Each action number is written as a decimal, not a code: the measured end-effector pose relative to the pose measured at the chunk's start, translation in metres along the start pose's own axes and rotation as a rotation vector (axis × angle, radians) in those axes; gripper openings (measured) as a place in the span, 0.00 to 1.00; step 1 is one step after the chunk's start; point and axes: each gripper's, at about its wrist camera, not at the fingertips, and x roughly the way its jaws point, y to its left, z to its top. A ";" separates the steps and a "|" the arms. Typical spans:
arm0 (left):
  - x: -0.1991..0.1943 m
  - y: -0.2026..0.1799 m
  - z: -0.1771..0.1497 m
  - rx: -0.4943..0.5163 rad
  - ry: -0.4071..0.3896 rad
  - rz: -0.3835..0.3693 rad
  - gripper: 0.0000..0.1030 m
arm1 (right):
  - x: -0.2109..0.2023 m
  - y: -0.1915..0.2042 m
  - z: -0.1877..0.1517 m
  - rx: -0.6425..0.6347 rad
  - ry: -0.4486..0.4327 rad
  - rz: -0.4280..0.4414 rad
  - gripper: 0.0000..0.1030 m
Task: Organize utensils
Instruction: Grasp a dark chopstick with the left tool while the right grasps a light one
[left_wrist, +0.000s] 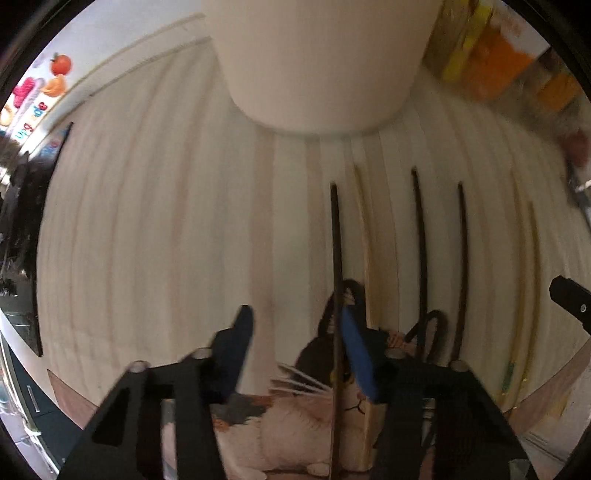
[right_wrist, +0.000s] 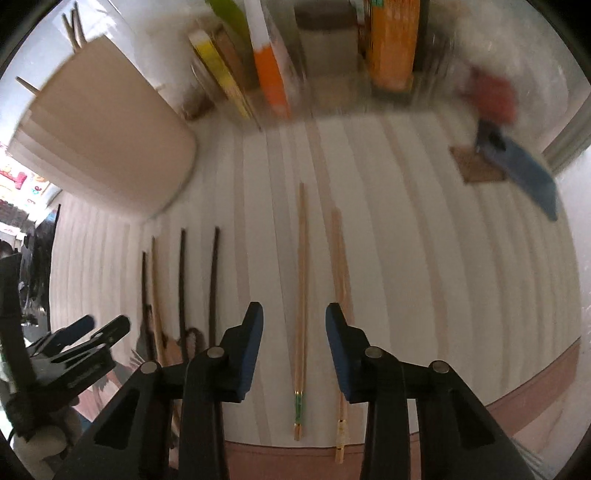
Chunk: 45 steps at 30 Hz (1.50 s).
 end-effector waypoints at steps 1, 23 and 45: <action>0.004 -0.002 -0.001 0.003 0.010 -0.003 0.30 | 0.005 0.000 -0.001 -0.003 0.012 -0.004 0.36; -0.002 0.076 -0.014 -0.085 0.058 -0.057 0.04 | 0.047 0.038 -0.040 -0.133 0.170 -0.096 0.07; 0.001 0.038 0.016 -0.004 0.033 -0.032 0.03 | 0.066 0.078 -0.025 -0.169 0.233 -0.195 0.07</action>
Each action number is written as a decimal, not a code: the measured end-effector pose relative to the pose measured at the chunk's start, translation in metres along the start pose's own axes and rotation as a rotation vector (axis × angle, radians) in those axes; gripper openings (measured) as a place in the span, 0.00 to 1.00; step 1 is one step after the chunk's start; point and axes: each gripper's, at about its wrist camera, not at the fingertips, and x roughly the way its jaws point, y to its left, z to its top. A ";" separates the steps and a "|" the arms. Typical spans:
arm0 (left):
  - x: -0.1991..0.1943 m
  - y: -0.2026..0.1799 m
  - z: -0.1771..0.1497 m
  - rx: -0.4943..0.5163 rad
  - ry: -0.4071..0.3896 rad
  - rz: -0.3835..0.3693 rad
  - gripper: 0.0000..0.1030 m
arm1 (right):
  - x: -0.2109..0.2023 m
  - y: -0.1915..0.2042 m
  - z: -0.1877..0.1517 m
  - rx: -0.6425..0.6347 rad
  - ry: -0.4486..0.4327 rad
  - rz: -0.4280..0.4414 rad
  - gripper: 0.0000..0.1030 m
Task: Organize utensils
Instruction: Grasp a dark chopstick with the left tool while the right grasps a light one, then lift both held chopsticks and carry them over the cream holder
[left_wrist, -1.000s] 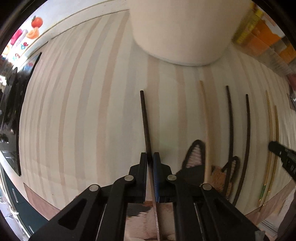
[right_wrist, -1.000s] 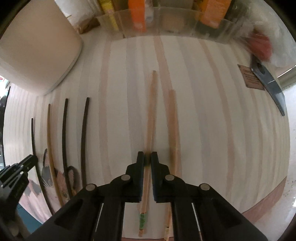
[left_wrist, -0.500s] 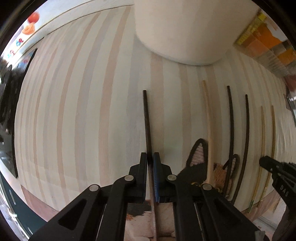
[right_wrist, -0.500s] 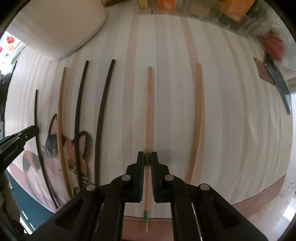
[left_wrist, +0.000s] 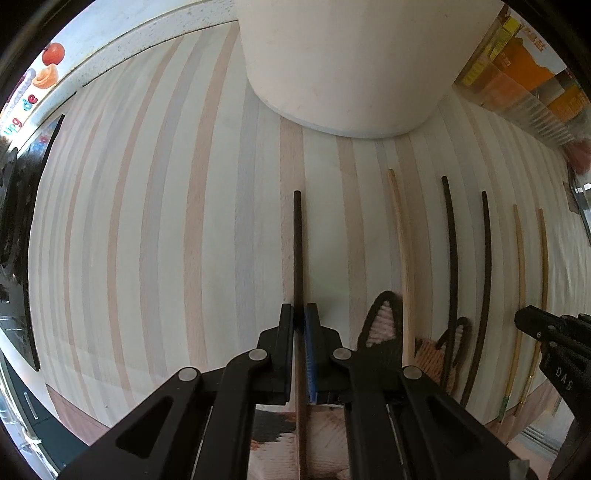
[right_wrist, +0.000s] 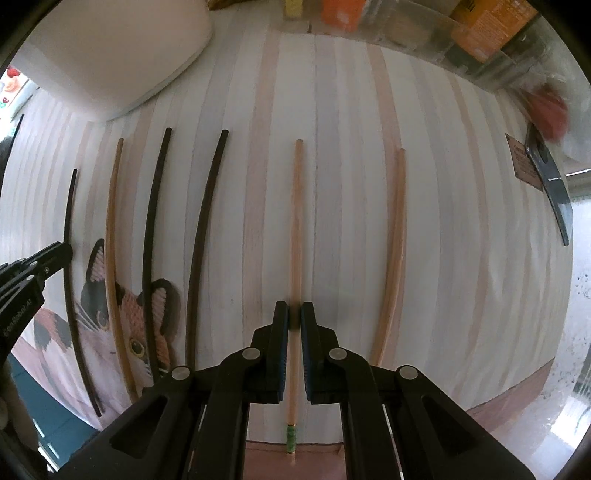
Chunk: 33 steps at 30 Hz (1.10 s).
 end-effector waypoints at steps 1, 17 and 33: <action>0.001 -0.001 0.000 0.001 0.000 0.001 0.03 | 0.001 -0.001 0.004 0.001 0.007 0.001 0.07; 0.003 -0.004 0.004 0.031 0.011 0.023 0.03 | 0.003 -0.020 0.034 0.033 -0.003 0.000 0.08; -0.085 -0.004 -0.007 0.034 -0.177 -0.050 0.03 | -0.035 -0.038 -0.006 0.115 -0.148 0.133 0.07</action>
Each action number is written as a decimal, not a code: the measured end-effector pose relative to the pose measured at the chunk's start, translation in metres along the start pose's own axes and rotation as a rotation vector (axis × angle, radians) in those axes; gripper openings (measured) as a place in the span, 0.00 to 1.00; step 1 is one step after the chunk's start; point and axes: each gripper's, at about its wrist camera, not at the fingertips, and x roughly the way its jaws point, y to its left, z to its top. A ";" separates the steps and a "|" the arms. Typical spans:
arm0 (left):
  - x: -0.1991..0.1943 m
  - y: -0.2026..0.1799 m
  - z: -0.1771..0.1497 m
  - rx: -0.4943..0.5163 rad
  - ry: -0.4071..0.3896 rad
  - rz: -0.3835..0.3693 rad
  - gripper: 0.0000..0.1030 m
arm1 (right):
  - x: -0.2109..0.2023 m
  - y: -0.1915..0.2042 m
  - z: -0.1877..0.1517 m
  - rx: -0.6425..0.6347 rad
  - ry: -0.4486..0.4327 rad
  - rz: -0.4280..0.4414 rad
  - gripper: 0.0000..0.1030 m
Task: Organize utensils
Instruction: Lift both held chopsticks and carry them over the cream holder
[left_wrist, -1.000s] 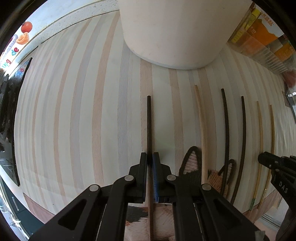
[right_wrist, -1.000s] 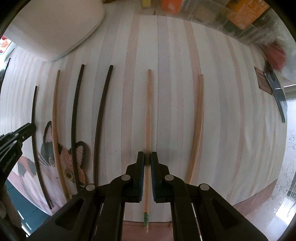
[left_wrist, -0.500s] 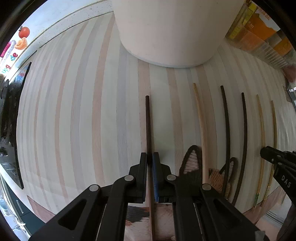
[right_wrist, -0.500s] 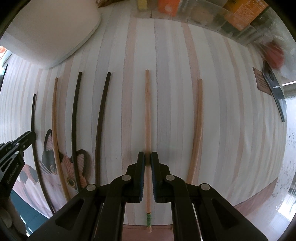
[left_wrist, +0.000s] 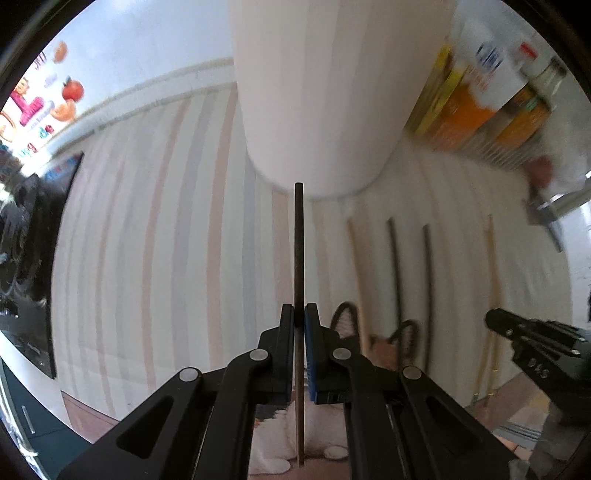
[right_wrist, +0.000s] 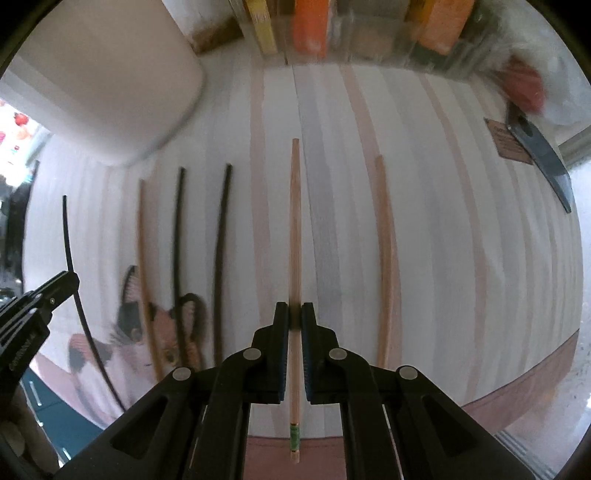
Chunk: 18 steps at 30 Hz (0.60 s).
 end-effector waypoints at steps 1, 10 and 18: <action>-0.012 -0.001 0.002 0.002 -0.026 -0.010 0.03 | -0.006 0.000 -0.001 -0.001 -0.010 0.012 0.07; -0.128 -0.009 0.028 0.008 -0.282 -0.093 0.02 | -0.099 0.000 0.008 0.002 -0.200 0.130 0.07; -0.226 -0.015 0.091 0.017 -0.477 -0.196 0.02 | -0.204 0.018 0.066 -0.031 -0.421 0.240 0.07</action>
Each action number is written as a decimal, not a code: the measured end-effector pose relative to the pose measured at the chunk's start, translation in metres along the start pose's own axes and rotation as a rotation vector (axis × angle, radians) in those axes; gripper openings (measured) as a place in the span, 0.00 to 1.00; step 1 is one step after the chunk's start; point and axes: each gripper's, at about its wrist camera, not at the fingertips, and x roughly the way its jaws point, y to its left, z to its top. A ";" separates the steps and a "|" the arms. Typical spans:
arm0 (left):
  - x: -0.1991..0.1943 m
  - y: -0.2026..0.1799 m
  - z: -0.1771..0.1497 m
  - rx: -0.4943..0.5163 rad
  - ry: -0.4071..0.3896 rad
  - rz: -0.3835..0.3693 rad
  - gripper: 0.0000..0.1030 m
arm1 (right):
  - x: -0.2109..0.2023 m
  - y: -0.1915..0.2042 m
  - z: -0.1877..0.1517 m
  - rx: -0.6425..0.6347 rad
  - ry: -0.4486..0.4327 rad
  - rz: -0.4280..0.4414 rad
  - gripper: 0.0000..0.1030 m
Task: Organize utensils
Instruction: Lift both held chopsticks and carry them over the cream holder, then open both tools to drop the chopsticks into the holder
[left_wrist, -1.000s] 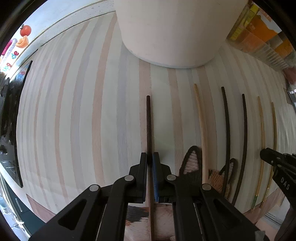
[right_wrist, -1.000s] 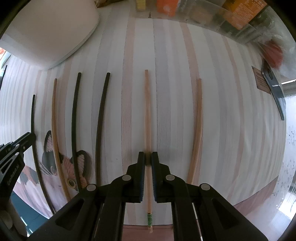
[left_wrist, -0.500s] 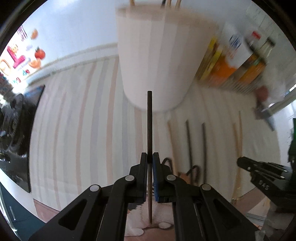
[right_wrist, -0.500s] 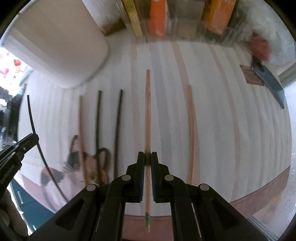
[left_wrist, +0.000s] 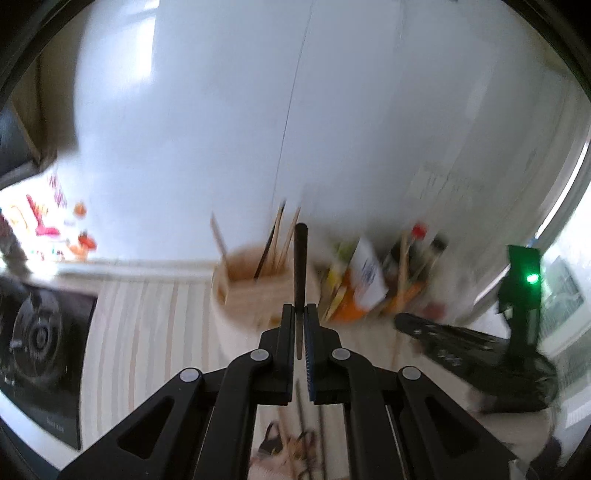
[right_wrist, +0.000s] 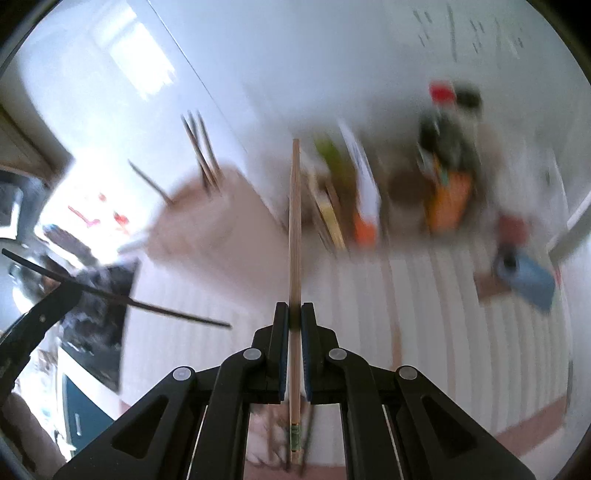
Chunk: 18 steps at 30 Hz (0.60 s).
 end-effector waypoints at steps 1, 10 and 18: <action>-0.003 0.000 0.013 0.000 -0.024 0.009 0.02 | -0.006 0.007 0.015 -0.017 -0.031 0.006 0.06; 0.026 0.019 0.075 -0.032 -0.067 0.106 0.02 | 0.001 0.053 0.119 -0.062 -0.216 0.019 0.07; 0.058 0.034 0.086 -0.051 -0.026 0.136 0.02 | 0.046 0.083 0.153 -0.089 -0.261 0.039 0.06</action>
